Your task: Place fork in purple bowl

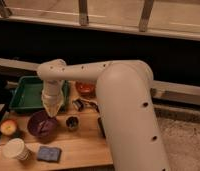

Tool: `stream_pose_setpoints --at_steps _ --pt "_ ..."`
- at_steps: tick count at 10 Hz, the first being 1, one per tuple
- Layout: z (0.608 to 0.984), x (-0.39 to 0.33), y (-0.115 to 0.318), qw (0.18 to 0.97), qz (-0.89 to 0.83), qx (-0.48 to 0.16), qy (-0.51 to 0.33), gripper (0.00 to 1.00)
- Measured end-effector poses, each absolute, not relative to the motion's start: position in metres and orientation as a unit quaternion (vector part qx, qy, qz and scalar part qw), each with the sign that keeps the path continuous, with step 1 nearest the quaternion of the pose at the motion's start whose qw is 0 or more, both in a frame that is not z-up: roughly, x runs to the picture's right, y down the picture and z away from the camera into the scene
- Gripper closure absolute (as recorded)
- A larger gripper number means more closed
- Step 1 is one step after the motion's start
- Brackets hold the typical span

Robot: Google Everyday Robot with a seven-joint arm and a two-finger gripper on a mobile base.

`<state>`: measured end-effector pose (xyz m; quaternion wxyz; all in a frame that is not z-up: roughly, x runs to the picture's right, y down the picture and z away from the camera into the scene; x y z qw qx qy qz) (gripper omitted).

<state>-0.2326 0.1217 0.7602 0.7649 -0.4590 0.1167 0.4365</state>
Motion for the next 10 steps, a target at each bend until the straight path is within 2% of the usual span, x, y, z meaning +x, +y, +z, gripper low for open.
stream_pose_setpoints --at_steps 5,6,7,10 --pt "0.785 -0.225 0.112 0.750 0.460 -0.458 0.128 0.40" --pt "0.786 -0.222 0.110 0.749 0.465 -0.454 0.130 0.32" --pt "0.787 -0.216 0.107 0.747 0.471 -0.449 0.133 0.25" --pt "0.788 -0.205 0.104 0.746 0.496 -0.425 0.134 0.24"
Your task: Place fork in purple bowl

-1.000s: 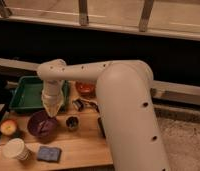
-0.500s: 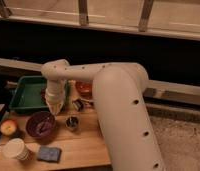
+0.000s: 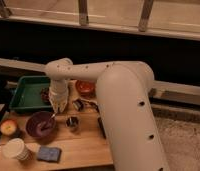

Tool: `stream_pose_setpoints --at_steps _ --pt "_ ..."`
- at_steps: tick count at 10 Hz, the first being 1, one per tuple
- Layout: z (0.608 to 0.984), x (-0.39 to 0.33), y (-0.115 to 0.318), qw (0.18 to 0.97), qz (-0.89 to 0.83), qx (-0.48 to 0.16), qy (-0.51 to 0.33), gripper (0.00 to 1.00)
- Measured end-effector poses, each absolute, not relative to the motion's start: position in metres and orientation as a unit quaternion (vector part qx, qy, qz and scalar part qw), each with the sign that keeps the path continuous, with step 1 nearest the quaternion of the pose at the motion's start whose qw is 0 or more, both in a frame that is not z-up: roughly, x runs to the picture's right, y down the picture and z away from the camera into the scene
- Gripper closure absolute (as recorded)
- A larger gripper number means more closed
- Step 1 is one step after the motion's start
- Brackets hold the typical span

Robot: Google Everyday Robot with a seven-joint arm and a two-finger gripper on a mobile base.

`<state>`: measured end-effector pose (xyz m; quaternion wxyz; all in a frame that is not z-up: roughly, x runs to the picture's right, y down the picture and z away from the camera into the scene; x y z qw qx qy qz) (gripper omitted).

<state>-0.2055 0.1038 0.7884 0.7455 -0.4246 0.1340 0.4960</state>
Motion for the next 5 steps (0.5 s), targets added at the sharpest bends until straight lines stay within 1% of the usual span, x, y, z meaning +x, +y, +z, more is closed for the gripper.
stream_pose_setpoints --at_steps 3,5 --pt "0.789 -0.191 0.096 0.740 0.525 -0.398 0.131 0.24" --pt "0.789 -0.187 0.094 0.738 0.531 -0.395 0.131 0.24"
